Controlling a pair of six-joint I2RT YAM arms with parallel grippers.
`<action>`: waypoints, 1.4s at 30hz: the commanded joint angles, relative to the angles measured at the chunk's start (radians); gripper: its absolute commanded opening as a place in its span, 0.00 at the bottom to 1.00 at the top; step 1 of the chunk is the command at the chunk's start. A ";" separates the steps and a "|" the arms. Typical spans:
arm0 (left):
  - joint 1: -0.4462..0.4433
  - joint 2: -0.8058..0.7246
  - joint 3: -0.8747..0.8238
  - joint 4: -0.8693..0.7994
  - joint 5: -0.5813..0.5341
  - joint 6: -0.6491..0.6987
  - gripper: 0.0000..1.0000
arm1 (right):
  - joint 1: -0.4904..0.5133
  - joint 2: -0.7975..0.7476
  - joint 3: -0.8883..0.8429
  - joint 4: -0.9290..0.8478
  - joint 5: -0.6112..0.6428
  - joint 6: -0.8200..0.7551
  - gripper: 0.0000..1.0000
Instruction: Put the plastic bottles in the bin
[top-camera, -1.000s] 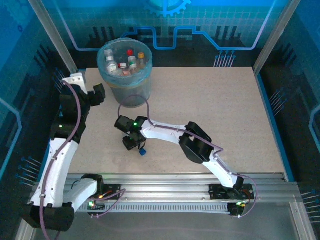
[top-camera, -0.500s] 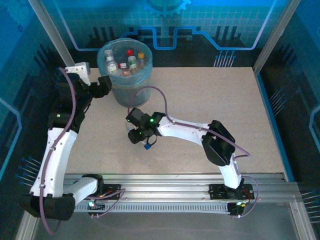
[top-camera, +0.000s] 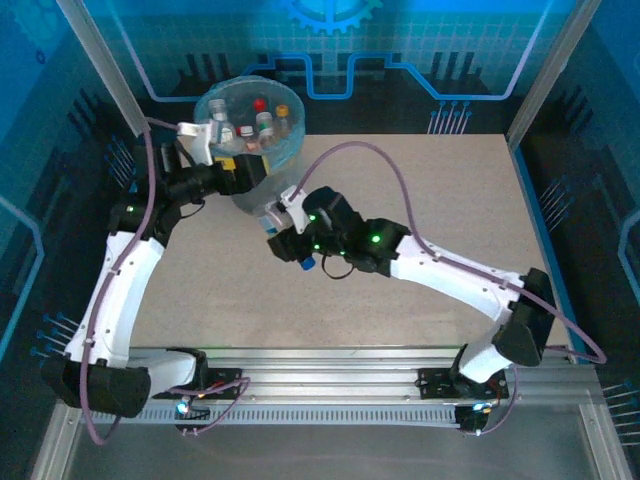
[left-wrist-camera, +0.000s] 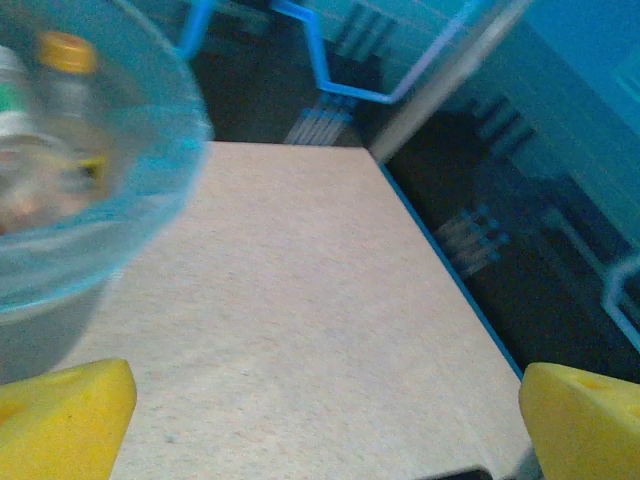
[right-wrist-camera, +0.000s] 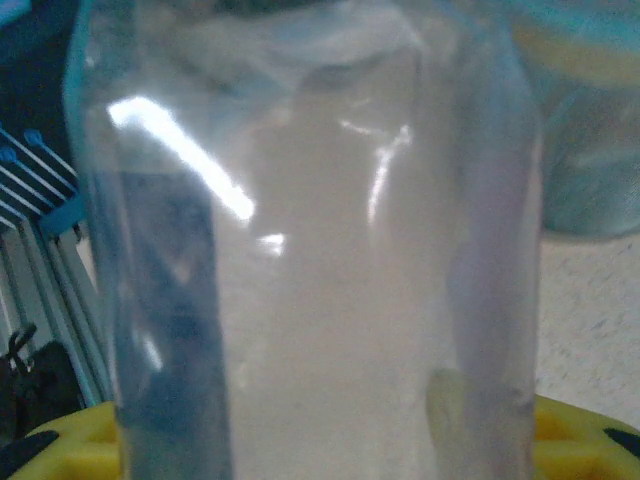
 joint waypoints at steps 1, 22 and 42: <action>-0.079 0.043 0.072 -0.053 0.126 0.059 0.99 | -0.018 -0.075 -0.038 0.086 0.034 -0.044 0.53; -0.250 0.146 0.108 -0.048 0.331 0.052 0.98 | -0.051 -0.302 -0.214 0.206 0.070 -0.041 0.53; -0.276 0.217 0.156 -0.063 0.367 0.019 0.75 | -0.076 -0.333 -0.238 0.236 0.069 -0.063 0.53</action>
